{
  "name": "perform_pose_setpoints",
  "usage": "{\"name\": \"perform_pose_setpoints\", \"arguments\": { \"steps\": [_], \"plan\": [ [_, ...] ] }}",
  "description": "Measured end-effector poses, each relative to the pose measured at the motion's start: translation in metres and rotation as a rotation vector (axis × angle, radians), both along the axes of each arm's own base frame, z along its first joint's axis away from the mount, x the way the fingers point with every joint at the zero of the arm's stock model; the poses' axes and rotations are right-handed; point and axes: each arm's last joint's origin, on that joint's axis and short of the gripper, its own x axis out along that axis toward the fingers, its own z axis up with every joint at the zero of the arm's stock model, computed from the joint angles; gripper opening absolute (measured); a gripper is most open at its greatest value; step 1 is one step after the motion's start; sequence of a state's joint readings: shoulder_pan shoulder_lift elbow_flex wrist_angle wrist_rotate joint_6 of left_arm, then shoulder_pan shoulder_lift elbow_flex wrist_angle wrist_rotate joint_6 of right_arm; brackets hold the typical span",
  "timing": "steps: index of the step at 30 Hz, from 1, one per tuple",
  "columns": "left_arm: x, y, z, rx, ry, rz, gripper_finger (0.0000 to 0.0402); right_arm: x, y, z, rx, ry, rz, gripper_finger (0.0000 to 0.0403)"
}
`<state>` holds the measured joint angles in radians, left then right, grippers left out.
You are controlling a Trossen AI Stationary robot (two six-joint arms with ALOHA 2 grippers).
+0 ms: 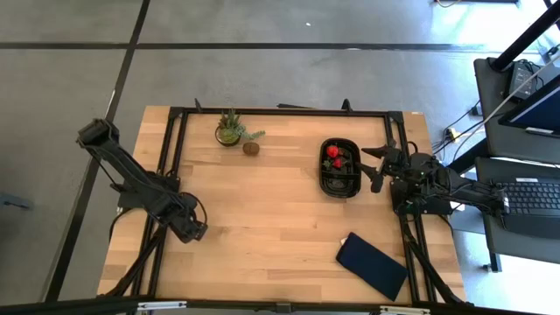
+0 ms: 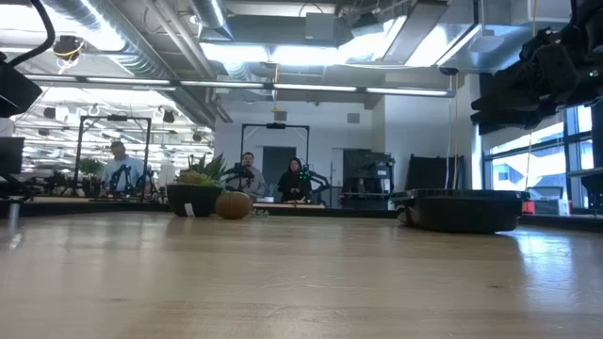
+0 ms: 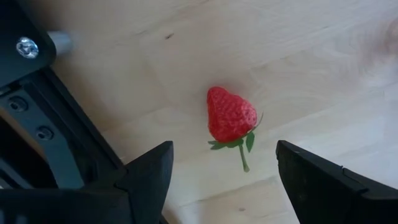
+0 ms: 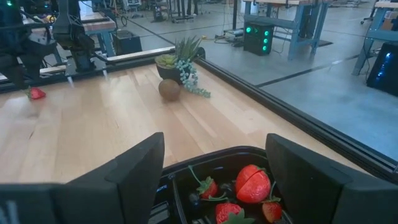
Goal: Pick and placing Produce into tupperware
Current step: Put the red strawberry into the black bin
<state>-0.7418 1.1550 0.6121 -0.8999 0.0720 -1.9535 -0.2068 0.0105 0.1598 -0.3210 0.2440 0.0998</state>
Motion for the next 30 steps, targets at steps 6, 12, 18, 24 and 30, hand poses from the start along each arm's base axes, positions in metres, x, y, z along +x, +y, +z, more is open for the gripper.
{"name": "perform_pose_setpoints", "arguments": {
  "steps": [6, 12, 18, 24, 30],
  "plan": [
    [0.004, 0.000, -0.005, 0.021, 0.024, 0.001, 0.0275, 0.000, 0.000, 0.000, -0.001, 0.001, 0.000, 0.0282],
    [0.008, 0.002, -0.010, 0.026, 0.060, 0.009, 0.0273, 0.000, 0.000, 0.000, 0.001, 0.004, 0.000, 0.0282],
    [0.014, 0.002, -0.017, 0.038, 0.072, -0.017, 0.0275, 0.000, 0.000, 0.000, 0.000, 0.006, 0.000, 0.0282],
    [0.017, 0.002, -0.022, 0.045, 0.099, -0.030, 0.0273, 0.000, 0.000, -0.001, -0.001, 0.007, 0.000, 0.0282],
    [0.018, 0.001, -0.026, 0.050, 0.132, -0.030, 0.0275, 0.000, 0.000, -0.001, -0.001, 0.007, 0.000, 0.0282]
  ]
}}
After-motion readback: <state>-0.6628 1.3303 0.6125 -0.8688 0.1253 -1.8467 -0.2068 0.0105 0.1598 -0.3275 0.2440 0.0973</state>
